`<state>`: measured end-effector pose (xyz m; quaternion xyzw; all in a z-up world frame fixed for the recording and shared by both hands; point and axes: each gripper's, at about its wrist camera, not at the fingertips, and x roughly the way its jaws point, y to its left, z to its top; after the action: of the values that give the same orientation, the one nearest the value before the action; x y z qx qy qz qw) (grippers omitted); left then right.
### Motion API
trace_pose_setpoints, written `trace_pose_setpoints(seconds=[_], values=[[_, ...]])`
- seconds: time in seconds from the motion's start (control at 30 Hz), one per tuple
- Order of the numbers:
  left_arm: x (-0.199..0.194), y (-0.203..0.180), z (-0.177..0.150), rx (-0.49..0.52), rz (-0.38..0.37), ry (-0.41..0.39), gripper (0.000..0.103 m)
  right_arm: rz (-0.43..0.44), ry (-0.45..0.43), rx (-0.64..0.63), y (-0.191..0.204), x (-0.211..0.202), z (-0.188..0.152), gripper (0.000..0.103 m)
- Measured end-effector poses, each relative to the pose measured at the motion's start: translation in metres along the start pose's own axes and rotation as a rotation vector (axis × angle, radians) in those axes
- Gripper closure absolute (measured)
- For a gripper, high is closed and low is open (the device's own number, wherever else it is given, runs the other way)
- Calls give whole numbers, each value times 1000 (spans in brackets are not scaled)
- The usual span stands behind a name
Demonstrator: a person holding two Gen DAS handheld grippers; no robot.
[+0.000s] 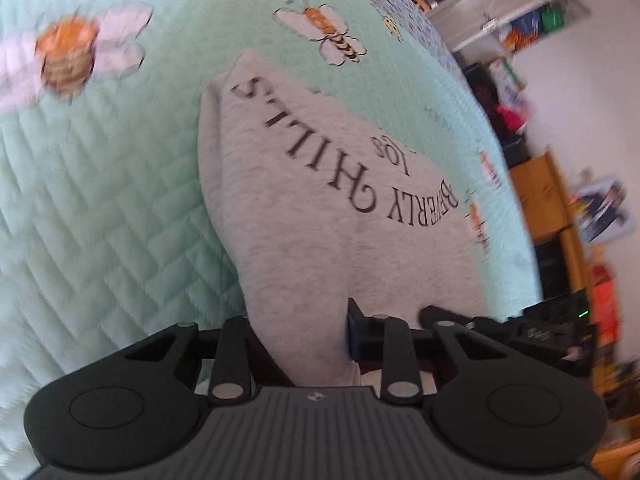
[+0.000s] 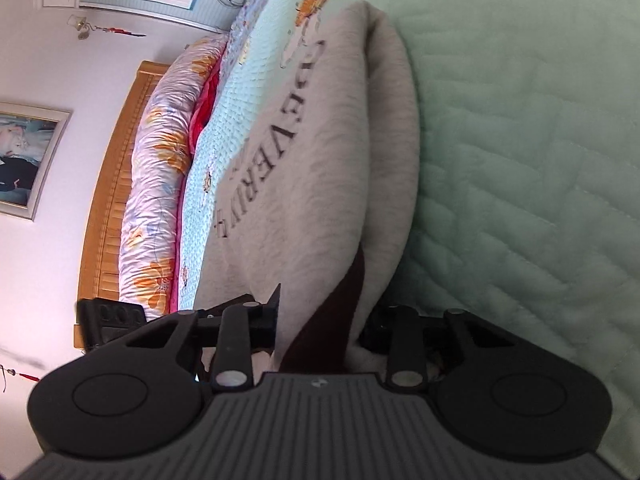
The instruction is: Fold clothes
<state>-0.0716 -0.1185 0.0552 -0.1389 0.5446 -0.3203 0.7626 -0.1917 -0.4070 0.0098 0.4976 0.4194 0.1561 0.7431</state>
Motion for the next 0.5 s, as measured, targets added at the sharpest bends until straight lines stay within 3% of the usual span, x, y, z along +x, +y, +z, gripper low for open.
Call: trace_pose_setpoints(seconds=[0.1,0.27,0.4,0.5], values=[[-13,-21,13,87,46,-20,74,50,-20,8,6,-6,-4,67],[-34,-52,45,223,57,-28,74,128,-93,21,19,-29,-12,67],[-33,-92,62,348,57,-14,74,117,-186,0,35,-59,-21,67],[-26,-121,69,412,17,1,74,102,-270,-17,43,-92,-27,67]])
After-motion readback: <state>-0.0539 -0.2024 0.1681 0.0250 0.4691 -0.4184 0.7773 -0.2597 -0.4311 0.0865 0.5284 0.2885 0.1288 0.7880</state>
